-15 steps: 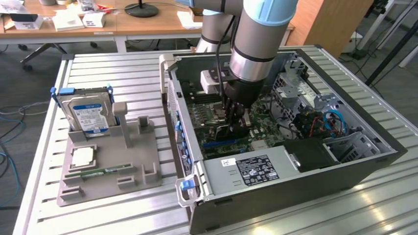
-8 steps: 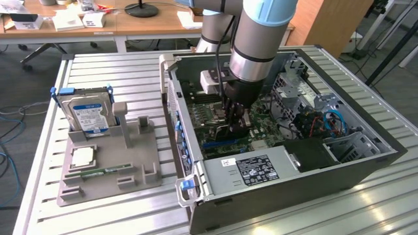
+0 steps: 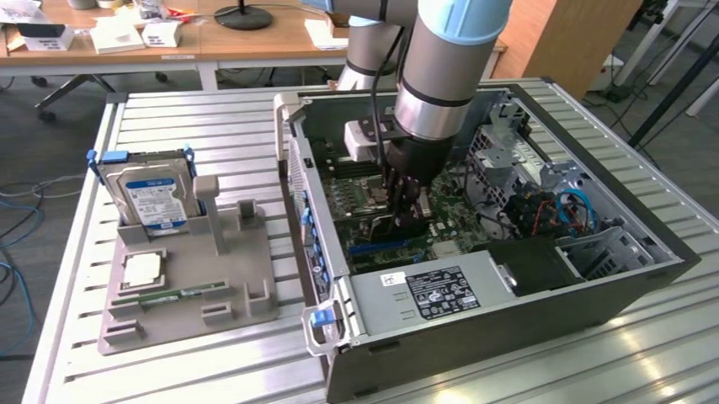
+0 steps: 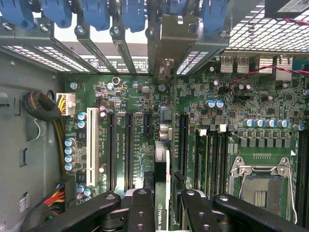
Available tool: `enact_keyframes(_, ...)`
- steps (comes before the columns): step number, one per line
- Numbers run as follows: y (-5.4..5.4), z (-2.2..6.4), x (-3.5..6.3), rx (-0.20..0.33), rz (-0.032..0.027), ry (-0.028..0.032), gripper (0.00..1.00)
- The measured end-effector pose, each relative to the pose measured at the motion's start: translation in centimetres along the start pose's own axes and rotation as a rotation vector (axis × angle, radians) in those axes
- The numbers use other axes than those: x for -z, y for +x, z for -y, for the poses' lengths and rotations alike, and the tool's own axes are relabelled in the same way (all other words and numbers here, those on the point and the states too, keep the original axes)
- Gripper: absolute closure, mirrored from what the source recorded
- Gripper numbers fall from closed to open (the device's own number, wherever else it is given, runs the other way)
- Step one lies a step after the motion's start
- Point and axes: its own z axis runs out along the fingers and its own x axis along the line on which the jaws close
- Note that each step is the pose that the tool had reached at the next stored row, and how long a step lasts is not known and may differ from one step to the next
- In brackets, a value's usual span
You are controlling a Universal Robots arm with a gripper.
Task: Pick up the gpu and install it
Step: 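Insert the gpu into the slot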
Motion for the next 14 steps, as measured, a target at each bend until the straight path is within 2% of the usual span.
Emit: enact_keyframes(14,0.00,0.00,-0.01,0.002,0.0000,-0.0001,0.74)
